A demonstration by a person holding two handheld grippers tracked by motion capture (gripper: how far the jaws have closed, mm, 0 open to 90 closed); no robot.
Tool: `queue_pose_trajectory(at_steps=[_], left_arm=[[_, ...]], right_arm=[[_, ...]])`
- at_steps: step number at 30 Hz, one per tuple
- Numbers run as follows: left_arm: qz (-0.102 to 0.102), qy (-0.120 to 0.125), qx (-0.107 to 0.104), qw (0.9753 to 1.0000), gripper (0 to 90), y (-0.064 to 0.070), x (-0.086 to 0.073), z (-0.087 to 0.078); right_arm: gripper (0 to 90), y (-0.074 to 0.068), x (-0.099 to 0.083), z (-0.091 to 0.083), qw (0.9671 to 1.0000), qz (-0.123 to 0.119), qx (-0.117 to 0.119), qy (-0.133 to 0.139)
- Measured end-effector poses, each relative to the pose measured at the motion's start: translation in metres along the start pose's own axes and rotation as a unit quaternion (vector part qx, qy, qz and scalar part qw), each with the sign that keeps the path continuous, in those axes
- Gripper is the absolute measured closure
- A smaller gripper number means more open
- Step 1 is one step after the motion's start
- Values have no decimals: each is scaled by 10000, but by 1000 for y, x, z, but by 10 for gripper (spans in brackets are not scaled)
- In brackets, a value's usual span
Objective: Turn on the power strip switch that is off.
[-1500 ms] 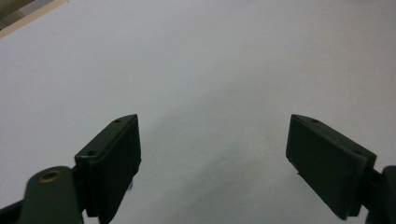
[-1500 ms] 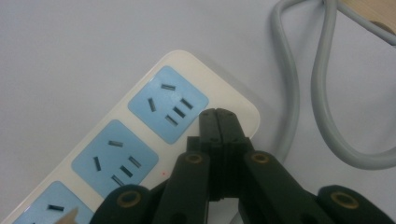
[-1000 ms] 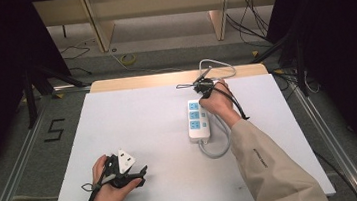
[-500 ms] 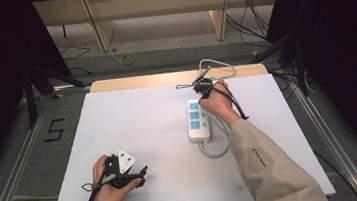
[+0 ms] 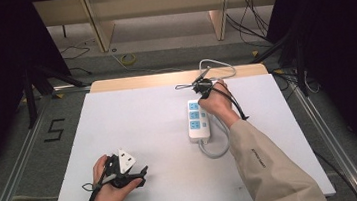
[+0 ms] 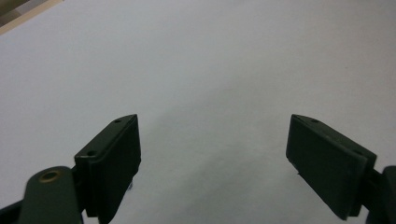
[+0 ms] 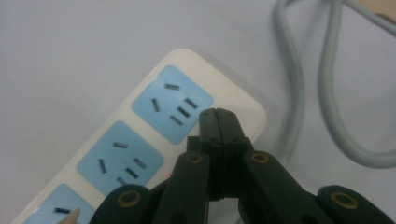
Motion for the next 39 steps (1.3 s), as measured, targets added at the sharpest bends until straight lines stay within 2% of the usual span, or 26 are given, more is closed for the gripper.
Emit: queue_pose_trajectory(at_steps=[2,3,4,5,6,7,8,9,11,12,15,19,23,26,27,29,39], left_arm=[[20,-22,-4,10000,178,0,0,0],[-1,-1,4,10000,178,0,0,0],[-4,23,19,10000,178,0,0,-1],[6,15,13,10000,178,-1,0,-2],[-3,29,24,10000,178,-1,-1,-2],[-28,35,11,10000,178,-2,-1,-2],[-48,11,0,10000,178,-2,-2,-2],[-47,-16,-2,10000,178,-3,-2,-1],[-68,5,16,10000,178,-4,-1,1],[-75,0,23,10000,178,-4,-1,1],[-91,8,34,10000,179,-2,0,1],[-62,-32,26,10000,179,-2,-2,0],[-76,-14,16,10000,178,-3,-3,0],[-55,-32,10,10000,178,-4,-3,0],[-69,-24,8,10000,178,-3,-3,0],[-64,-22,9,10000,178,-3,-3,0],[-51,-9,8,10000,178,-2,-2,1]], right_arm=[[900,-4,1,0,10000,3,33,3],[900,-3,1,0,9995,-118,-302,-23],[900,0,-3,1,9918,-602,-1022,-469],[900,3,-10,8,9862,-743,-1305,-694],[900,3,-23,20,9930,-389,-627,-918],[900,8,-25,19,9973,29,-447,-579],[900,13,-24,17,9984,43,-519,-216],[900,19,-23,11,9979,67,-631,-135],[900,26,-17,-4,9992,207,-353,-17],[900,30,-13,-12,9990,153,-411,34],[900,29,-2,-22,9992,125,-261,289],[900,18,-1,-12,9996,37,-57,278],[900,9,4,-7,9994,34,38,341],[900,4,7,-6,9995,-14,80,291],[900,0,8,-3,9997,-116,106,185],[900,-3,7,-1,9997,-159,139,95],[900,-8,6,1,9996,-195,176,-33]])
Point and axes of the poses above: each handheld gripper's, and its own axes: z roughly forward along the jaws, x roughly out of its top, y roughly to its right, the point moved 5 cm from there along z, roughly forward along the jaws, and after that the axes turned 4 degrees about -x, right-handed, at the moved point
